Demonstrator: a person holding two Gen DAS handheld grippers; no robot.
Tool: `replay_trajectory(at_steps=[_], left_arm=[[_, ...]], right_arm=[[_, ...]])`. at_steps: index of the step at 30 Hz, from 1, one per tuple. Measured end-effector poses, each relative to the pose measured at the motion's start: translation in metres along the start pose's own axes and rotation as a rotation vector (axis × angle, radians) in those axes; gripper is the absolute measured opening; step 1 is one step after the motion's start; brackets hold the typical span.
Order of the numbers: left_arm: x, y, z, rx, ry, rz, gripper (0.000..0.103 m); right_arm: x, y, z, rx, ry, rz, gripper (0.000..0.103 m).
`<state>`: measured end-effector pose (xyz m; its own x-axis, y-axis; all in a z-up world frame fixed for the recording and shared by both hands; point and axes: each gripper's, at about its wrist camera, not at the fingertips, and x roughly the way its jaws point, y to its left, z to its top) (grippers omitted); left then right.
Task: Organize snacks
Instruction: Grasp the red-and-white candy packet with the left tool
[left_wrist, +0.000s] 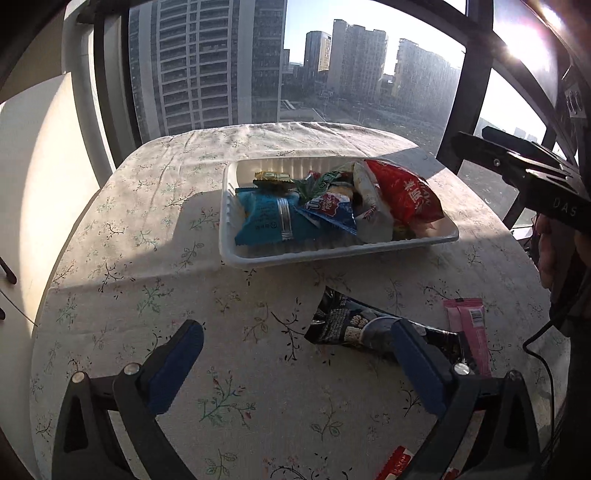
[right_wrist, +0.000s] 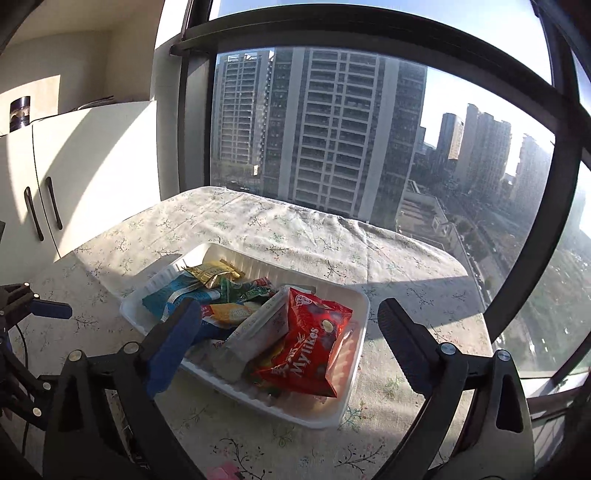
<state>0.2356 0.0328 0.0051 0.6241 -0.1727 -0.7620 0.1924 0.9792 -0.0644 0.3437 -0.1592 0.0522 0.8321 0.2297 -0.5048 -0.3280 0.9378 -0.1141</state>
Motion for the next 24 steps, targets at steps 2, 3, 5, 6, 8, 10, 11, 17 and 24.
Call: replay_trajectory(at_steps=[2,3,5,6,8,10,11,17,24], left_arm=[[-0.01,-0.008,-0.014,-0.013,-0.003,-0.001,0.103],[-0.014,-0.012,-0.022,-0.018,-0.004,-0.001,0.103],[-0.022,-0.026,-0.04,-0.017,0.007,0.003,0.103],[-0.025,-0.032,-0.048,-0.011,0.014,0.002,0.103],[-0.025,-0.047,-0.064,0.017,0.034,0.007,0.103],[-0.022,-0.06,-0.078,0.049,0.053,0.032,0.102],[-0.02,-0.064,-0.082,0.057,0.064,0.039,0.101],[-0.019,-0.069,-0.093,0.065,0.082,0.05,0.093],[-0.023,-0.059,-0.097,0.068,0.089,0.039,0.079]], right_arm=[[-0.025,0.011,-0.004,-0.032,-0.03,-0.019,0.097],[-0.036,0.016,-0.007,-0.039,-0.041,-0.018,0.097],[-0.056,0.025,-0.015,-0.038,-0.054,-0.004,0.097],[-0.064,0.029,-0.02,-0.034,-0.059,0.009,0.097],[-0.078,0.037,-0.032,-0.029,-0.064,0.029,0.097],[-0.087,0.044,-0.044,-0.021,-0.062,0.04,0.097],[-0.09,0.048,-0.051,-0.013,-0.056,0.05,0.097],[-0.099,0.059,-0.086,0.045,-0.014,0.092,0.097],[-0.099,0.049,-0.105,0.131,0.019,0.128,0.097]])
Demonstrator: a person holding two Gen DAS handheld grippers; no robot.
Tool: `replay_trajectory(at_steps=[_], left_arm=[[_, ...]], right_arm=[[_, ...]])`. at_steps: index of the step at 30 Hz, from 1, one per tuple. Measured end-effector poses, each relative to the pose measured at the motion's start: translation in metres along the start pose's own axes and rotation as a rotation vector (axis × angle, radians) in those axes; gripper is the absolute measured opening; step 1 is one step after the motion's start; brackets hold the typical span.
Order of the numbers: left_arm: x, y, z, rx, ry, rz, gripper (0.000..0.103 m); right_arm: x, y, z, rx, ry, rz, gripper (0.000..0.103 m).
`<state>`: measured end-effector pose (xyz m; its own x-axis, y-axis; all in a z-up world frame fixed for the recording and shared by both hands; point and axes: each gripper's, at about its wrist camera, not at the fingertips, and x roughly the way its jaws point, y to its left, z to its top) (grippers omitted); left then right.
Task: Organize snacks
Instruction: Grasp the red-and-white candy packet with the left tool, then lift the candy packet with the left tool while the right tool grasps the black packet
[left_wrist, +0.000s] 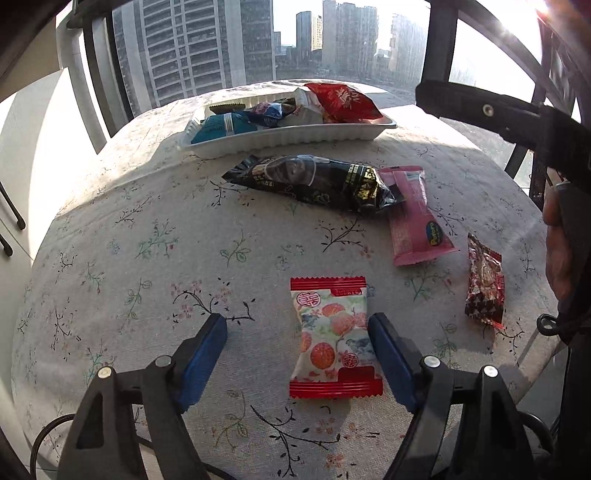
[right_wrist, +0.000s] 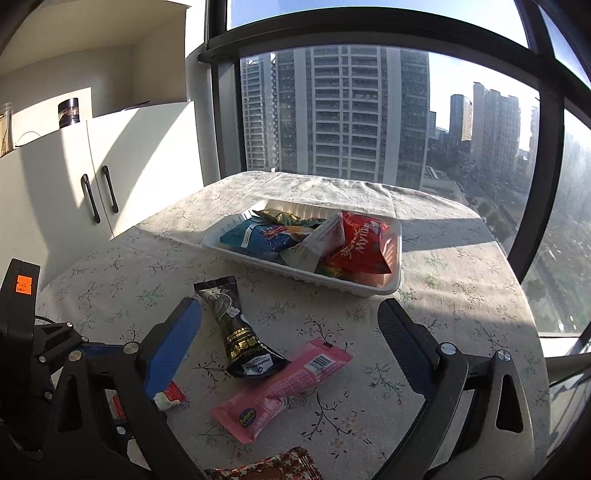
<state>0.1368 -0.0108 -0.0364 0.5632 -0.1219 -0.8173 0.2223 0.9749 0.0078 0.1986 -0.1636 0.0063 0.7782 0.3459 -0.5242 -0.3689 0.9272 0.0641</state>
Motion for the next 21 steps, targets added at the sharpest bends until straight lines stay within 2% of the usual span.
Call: replay_trajectory(at_steps=[3,5,7,10,15,21], left_arm=[[0.002,0.002,0.003,0.005,0.003,-0.002,0.078],[0.003,0.001,0.005,0.019,0.002,-0.014,0.074],[0.002,0.0,0.007,0.036,-0.005,-0.031,0.057],[0.001,-0.002,0.008,0.066,-0.003,-0.045,0.043],[-0.003,0.002,0.004,0.075,0.012,-0.058,0.042],[-0.005,0.006,0.001,0.084,0.012,-0.078,0.04]], right_arm=[[0.002,-0.008,-0.004,0.033,0.021,0.011,0.097],[0.002,-0.012,-0.008,0.056,0.034,0.016,0.097],[0.001,-0.016,-0.013,0.081,0.043,0.022,0.097],[0.002,-0.022,-0.019,0.111,0.064,0.028,0.097],[0.005,-0.026,-0.022,0.123,0.083,0.027,0.097],[0.015,-0.011,-0.015,0.06,0.121,0.062,0.097]])
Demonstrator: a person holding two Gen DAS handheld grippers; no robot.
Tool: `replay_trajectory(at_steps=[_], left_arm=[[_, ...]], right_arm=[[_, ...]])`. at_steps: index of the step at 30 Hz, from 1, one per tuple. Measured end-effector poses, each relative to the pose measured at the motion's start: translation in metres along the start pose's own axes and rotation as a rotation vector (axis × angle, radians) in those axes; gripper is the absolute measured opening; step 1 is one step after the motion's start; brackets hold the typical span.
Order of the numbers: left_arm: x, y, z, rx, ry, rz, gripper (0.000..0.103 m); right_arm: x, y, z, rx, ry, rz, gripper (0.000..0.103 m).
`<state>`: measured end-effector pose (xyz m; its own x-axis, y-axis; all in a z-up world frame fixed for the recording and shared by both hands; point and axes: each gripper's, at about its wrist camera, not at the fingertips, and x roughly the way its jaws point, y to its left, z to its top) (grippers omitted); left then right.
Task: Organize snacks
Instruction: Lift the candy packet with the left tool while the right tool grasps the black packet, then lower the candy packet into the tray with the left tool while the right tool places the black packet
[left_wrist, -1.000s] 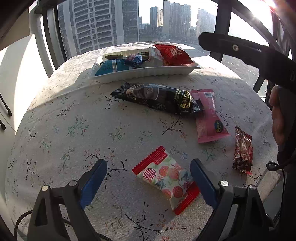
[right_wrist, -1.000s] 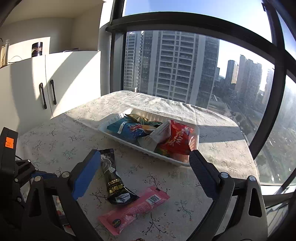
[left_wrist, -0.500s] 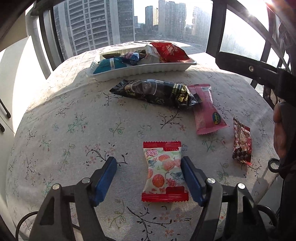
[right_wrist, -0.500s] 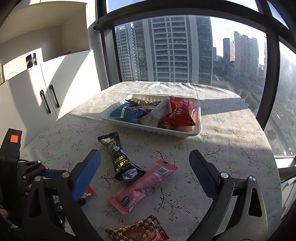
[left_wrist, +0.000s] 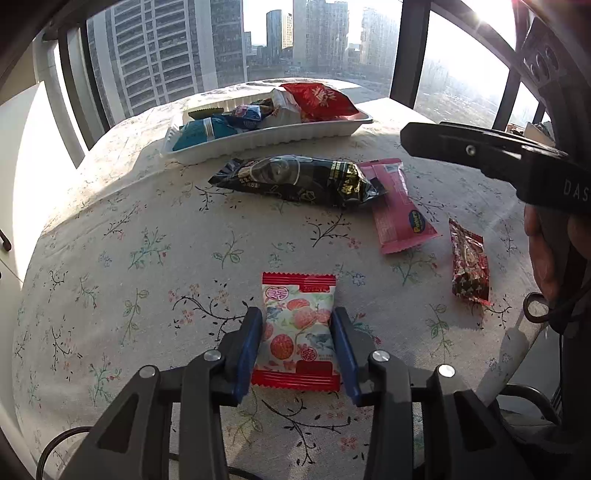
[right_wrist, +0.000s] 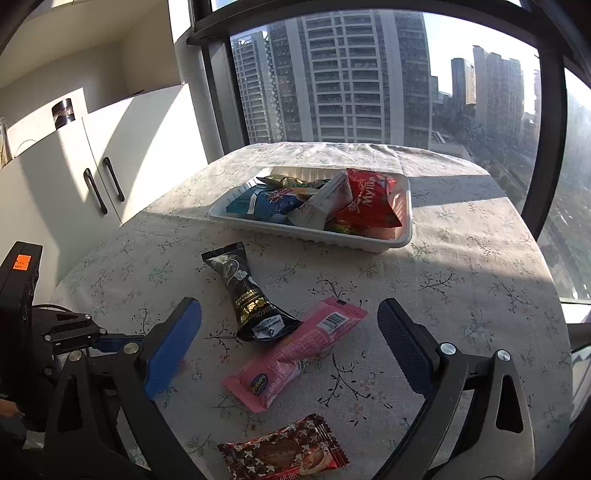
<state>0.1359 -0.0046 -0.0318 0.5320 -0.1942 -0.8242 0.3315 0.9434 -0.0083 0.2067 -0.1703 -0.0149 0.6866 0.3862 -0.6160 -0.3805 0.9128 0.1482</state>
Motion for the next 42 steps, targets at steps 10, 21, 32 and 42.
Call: replay_trajectory(at_steps=[10,21,32,42], left_arm=[[-0.007,0.024,0.004,-0.04,-0.022,-0.082,0.036],[-0.019,0.078,0.012,-0.15,-0.085,-0.08,0.036],[-0.012,0.088,0.01,-0.166,-0.085,-0.104,0.036],[-0.012,0.093,0.015,-0.178,-0.094,-0.109,0.036]], right_arm=[[0.038,0.027,0.015,-0.124,0.117,0.021,0.084],[0.11,0.055,0.035,-0.27,0.303,0.047,0.058],[0.139,0.077,0.032,-0.382,0.407,0.037,0.031],[0.13,0.069,0.036,-0.294,0.365,0.104,0.023]])
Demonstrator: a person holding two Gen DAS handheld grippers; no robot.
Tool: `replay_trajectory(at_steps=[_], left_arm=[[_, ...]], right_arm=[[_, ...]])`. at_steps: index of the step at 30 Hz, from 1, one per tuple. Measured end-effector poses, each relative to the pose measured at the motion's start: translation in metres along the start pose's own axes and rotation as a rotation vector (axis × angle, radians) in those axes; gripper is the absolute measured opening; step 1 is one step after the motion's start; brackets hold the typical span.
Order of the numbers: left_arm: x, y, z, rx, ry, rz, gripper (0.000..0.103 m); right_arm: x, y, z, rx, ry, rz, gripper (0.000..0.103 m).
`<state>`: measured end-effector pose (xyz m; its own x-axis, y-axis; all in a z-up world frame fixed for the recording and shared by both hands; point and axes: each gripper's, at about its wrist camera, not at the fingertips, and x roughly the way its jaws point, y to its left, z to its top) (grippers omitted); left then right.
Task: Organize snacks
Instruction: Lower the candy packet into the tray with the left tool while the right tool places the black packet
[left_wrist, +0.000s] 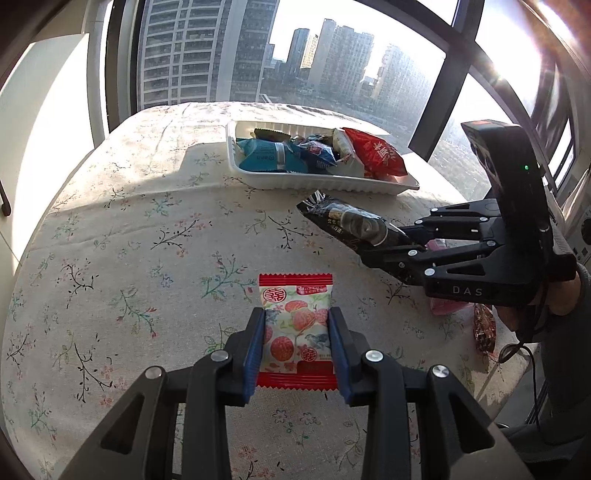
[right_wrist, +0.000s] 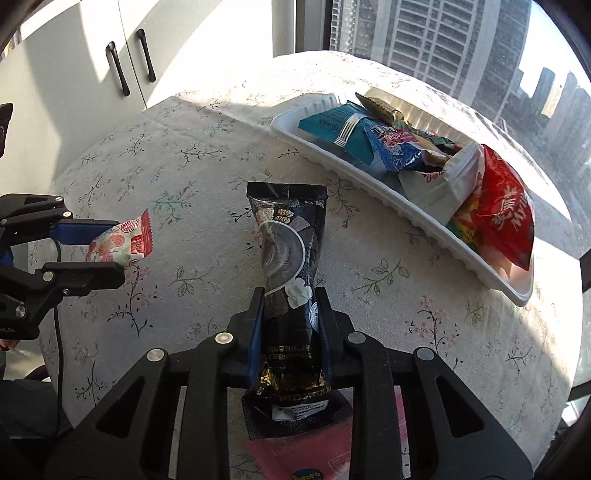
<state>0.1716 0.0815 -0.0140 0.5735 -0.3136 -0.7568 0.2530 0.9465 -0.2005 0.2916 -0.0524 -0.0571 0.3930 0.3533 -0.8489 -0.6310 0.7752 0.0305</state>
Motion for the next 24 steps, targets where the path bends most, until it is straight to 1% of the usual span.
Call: replay_trajectory(at_steps=[3,6,8,12,16,19,22,24], left_arm=[[-0.001,0.0,0.01,0.007,-0.014,-0.003,0.036],[-0.004,0.001,0.031,0.015,-0.044,0.001,0.036],[-0.004,0.001,0.047,0.024,-0.066,0.003,0.035],[0.005,0.004,0.087,0.036,-0.093,-0.002,0.035],[0.024,0.005,0.128,0.045,-0.101,0.004,0.035],[0.043,0.008,0.158,0.041,-0.107,0.023,0.035],[0.064,0.009,0.183,0.04,-0.116,0.055,0.036],[0.08,0.012,0.194,0.031,-0.115,0.075,0.036]], right_arm=[[-0.018,-0.007,0.003,0.046,-0.067,0.04,0.023],[-0.042,-0.023,0.011,0.112,-0.143,0.064,0.023],[-0.057,-0.04,0.018,0.177,-0.194,0.06,0.023],[-0.074,-0.08,0.035,0.309,-0.258,0.026,0.023],[-0.072,-0.11,0.051,0.4,-0.276,0.017,0.023],[-0.059,-0.123,0.065,0.423,-0.259,-0.009,0.023],[-0.041,-0.135,0.08,0.456,-0.239,-0.014,0.023],[-0.03,-0.137,0.089,0.467,-0.229,-0.022,0.023]])
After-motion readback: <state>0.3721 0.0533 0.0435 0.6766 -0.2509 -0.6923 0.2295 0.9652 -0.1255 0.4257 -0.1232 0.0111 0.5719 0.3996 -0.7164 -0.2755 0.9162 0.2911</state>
